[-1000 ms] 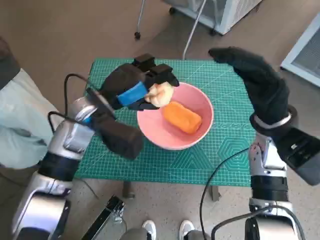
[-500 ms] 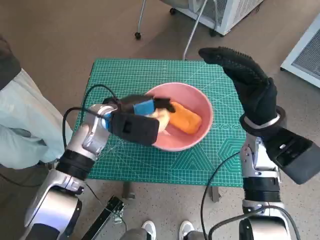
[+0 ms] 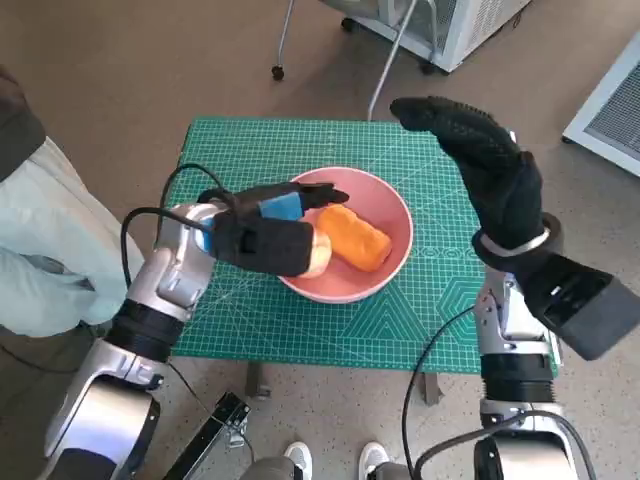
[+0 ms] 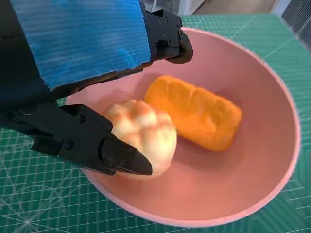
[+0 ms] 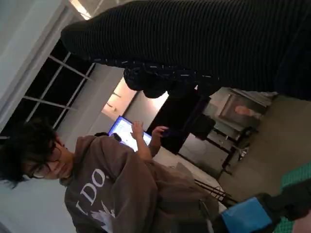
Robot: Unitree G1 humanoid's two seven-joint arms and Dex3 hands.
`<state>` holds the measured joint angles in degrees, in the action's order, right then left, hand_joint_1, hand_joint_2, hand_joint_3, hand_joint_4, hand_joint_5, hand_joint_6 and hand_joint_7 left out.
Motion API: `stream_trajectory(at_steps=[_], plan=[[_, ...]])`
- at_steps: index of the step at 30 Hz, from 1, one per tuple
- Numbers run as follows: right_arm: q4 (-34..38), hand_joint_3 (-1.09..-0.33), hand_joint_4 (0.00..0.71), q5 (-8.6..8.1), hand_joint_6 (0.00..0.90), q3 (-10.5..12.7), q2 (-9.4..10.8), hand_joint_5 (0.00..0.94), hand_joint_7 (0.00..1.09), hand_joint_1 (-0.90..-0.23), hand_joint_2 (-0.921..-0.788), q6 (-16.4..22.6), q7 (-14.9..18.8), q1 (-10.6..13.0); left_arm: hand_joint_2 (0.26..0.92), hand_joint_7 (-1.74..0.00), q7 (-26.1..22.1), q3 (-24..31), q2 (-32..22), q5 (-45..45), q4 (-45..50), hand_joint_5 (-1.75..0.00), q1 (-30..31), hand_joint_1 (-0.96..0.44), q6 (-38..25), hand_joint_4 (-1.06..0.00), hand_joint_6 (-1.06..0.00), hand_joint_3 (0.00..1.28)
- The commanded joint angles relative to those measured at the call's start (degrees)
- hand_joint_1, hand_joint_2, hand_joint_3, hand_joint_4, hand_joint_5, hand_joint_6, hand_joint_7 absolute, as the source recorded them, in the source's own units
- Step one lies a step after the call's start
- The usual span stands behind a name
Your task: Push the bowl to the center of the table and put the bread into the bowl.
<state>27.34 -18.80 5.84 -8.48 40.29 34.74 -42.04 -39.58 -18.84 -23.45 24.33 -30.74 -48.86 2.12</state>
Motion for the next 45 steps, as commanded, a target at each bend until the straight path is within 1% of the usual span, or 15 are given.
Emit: stream_trajectory(at_steps=[1, 2, 3, 4, 6, 8, 10, 13, 15, 17, 23, 28, 33, 39, 45], plan=[[0.9, -0.809, -0.001, 0.42, -0.001, -0.3, 0.8, 0.537, 0.75, -0.701, -0.921, -0.7, -0.6, -0.3, 0.854, -0.47, 4.7, 3.7, -1.8, -2.2, 4.0, -0.05, 2.3, -0.19, 3.5, -0.17, -0.17, 0.04], [0.9, -0.81, -0.001, 0.48, -0.001, -0.3, 0.9, 0.54, 0.75, -0.701, -0.921, -0.7, -0.7, -0.4, 0.873, -0.5, 6.0, 4.4, -2.0, -2.5, 4.7, -0.07, 2.9, -0.22, 4.5, -0.24, -0.23, 0.04], [0.9, -0.81, -0.001, 0.58, -0.001, -0.3, 1.1, 0.541, 0.75, -0.701, -0.921, -0.6, -0.8, -0.5, 0.882, -0.51, 8.9, 6.0, -1.8, -3.2, 6.0, -0.07, 4.1, -0.22, 6.5, -0.28, -0.25, 0.04], [0.9, -0.81, -0.001, 0.73, -0.001, -0.4, 1.2, 0.543, 0.75, -0.698, -0.921, -0.5, -1.0, -0.5, 0.896, -0.55, 10.9, 7.2, -1.8, -3.7, 6.9, -0.11, 5.1, -0.25, 8.0, -0.38, -0.32, 0.05], [0.8, -0.814, -0.001, 0.85, -0.001, -0.5, 1.7, 0.546, 0.76, -0.692, -0.921, -0.4, -1.5, -0.6, 0.911, -0.61, 16.8, 11.2, -0.5, -6.4, 9.9, -0.17, 8.2, -0.29, 11.9, -0.54, -0.42, 0.07], [0.8, -0.817, -0.001, 0.83, -0.001, -0.5, 2.1, 0.548, 0.77, -0.689, -0.921, -0.5, -1.8, -0.7, 0.916, -0.64, 21.8, 14.4, 1.2, -8.7, 12.6, -0.21, 10.7, -0.31, 15.1, -0.63, -0.48, 0.09], [0.8, -0.818, -0.001, 1.05, -0.001, -0.7, 2.6, 0.548, 0.79, -0.687, -0.921, -0.5, -2.2, -0.7, 0.918, -0.66, 25.2, 16.7, 2.7, -10.7, 15.0, -0.23, 12.6, -0.33, 17.5, -0.67, -0.51, 0.11], [0.9, -0.82, -0.001, 1.52, -0.001, -0.9, 3.3, 0.548, 0.8, -0.685, -0.921, -0.3, -2.9, -0.8, 0.92, -0.66, 28.0, 18.7, 4.2, -13.5, 17.6, -0.24, 14.5, -0.37, 19.4, -0.67, -0.51, 0.14], [1.1, -0.82, -0.001, 1.95, -0.001, -1.1, 3.7, 0.549, 0.81, -0.687, -0.921, 0.0, -3.3, -1.0, 0.921, -0.64, 29.4, 20.0, 5.4, -15.7, 20.0, -0.22, 15.9, -0.4, 20.2, -0.63, -0.47, 0.17], [1.5, -0.821, -0.001, 2.54, -0.001, -1.2, 4.1, 0.55, 0.81, -0.688, -0.921, 0.5, -3.9, -1.3, 0.921, -0.61, 30.1, 21.2, 6.8, -18.5, 23.2, -0.19, 17.4, -0.43, 20.3, -0.56, -0.4, 0.23], [2.3, -0.831, -0.001, 4.06, -0.001, -1.8, 5.1, 0.549, 0.82, -0.688, -0.921, 0.9, -5.7, -2.2, 0.921, -0.61, 29.7, 23.0, 6.9, -22.3, 31.1, -0.14, 20.8, -0.45, 18.7, -0.42, -0.23, 0.32], [3.1, -0.839, -0.001, 4.83, -0.001, -2.3, 5.9, 0.548, 0.82, -0.685, -0.921, 1.3, -6.5, -2.6, 0.921, -0.6, 29.2, 24.1, 6.1, -23.0, 34.4, -0.11, 23.0, -0.48, 18.3, -0.37, -0.16, 0.36], [3.0, -0.841, -0.001, 5.2, -0.001, -2.7, 6.0, 0.548, 0.82, -0.688, -0.921, 1.8, -6.8, -2.5, 0.921, -0.55, 29.2, 25.6, 5.6, -23.8, 37.4, -0.08, 26.5, -0.51, 18.3, -0.33, -0.11, 0.38], [3.8, -0.842, -0.001, 4.52, -0.001, -2.6, 6.2, 0.549, 0.8, -0.689, -0.921, 2.6, -6.2, -2.5, 0.921, -0.42, 30.3, 26.5, 6.0, -22.7, 38.0, -0.03, 29.3, -0.53, 20.0, -0.31, -0.15, 0.38], [7.0, -0.837, -0.001, 2.26, -0.001, -1.8, 5.9, 0.511, 0.76, -0.689, -0.921, 3.0, -4.0, -3.8, 0.921, -0.31, 32.2, 25.5, 7.5, -20.8, 37.1, 0.0, 30.8, -0.54, 20.7, -0.29, -0.2, 0.38]])
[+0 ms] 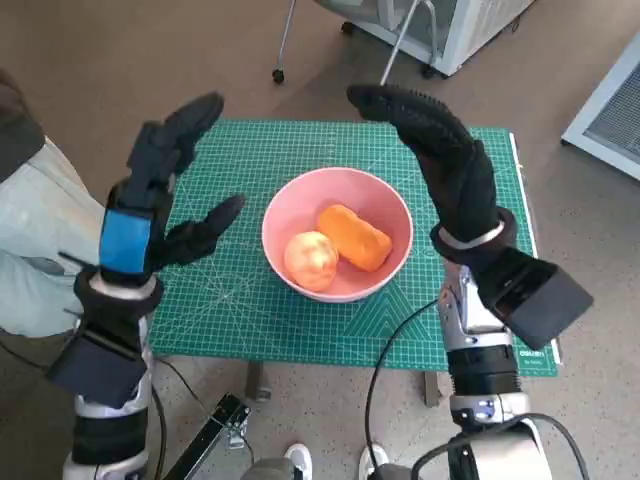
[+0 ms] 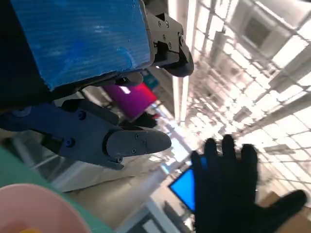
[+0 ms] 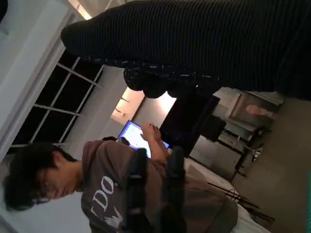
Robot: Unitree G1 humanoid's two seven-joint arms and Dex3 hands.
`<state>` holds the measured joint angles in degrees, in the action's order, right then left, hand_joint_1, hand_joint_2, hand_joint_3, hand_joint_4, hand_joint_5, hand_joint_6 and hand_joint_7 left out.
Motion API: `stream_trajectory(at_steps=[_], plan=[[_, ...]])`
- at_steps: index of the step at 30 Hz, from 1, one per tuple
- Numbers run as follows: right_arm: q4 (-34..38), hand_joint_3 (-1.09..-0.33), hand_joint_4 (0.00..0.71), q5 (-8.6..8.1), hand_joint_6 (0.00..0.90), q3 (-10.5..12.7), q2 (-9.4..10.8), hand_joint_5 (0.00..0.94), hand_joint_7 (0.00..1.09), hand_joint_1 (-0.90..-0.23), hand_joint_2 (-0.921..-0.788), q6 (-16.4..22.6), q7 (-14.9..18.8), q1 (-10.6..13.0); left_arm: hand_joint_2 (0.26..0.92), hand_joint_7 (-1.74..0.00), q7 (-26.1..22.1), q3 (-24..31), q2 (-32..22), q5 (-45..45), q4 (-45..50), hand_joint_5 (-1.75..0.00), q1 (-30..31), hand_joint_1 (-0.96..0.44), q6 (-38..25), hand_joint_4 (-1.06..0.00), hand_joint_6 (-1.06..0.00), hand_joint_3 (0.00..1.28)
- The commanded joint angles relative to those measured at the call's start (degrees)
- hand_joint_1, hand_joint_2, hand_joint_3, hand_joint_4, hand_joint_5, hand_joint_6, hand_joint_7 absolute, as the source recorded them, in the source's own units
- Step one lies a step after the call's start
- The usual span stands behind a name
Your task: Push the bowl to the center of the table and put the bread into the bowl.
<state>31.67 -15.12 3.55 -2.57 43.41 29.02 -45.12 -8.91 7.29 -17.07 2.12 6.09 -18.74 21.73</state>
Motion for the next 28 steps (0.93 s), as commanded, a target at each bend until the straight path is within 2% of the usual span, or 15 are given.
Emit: stream_trajectory(at_steps=[1, 10, 16, 22, 28], plan=[[3.1, -0.837, -0.001, -1.88, -0.001, 0.6, 0.1, 0.498, 0.75, -0.687, -0.921, -0.2, 2.0, -1.0, 0.921, -0.3, 1.9, -0.9, 1.3, 1.9, -0.1, 0.0, 0.7, -0.54, 1.1, -0.29, -0.2, 0.38], [7.1, -0.847, -0.001, -4.47, -0.001, 2.8, -1.2, 0.429, 0.72, -0.634, -0.921, 0.2, 4.9, -3.5, 0.921, -0.26, 4.2, -3.2, 3.4, 4.5, -3.4, 0.0, -2.4, -0.51, 0.3, -0.26, -0.21, 0.39], [7.5, -0.855, -0.001, -4.79, -0.001, 3.9, -2.4, 0.407, 0.7, -0.621, -0.921, -0.4, 5.7, -3.7, 0.921, -0.25, 4.8, -4.5, 4.9, 4.7, -5.3, 0.0, -4.5, -0.5, 0.6, -0.26, -0.21, 0.39], [6.4, -0.85, -0.001, -5.38, -0.001, 4.7, -3.6, 0.382, 0.69, -0.628, -0.921, -2.8, 5.4, -3.3, 0.921, -0.25, 4.2, -5.4, 5.5, 3.5, -7.6, 0.0, -6.0, -0.5, 2.0, -0.27, -0.2, 0.4], [4.4, -0.848, 0.002, -5.49, -0.001, 5.4, -3.8, 0.362, 0.71, -0.611, -0.921, -4.5, 4.4, -2.4, 0.921, -0.25, 3.9, -6.3, 6.2, 3.5, -8.8, 0.0, -6.0, -0.51, 3.3, -0.26, -0.19, 0.4]])
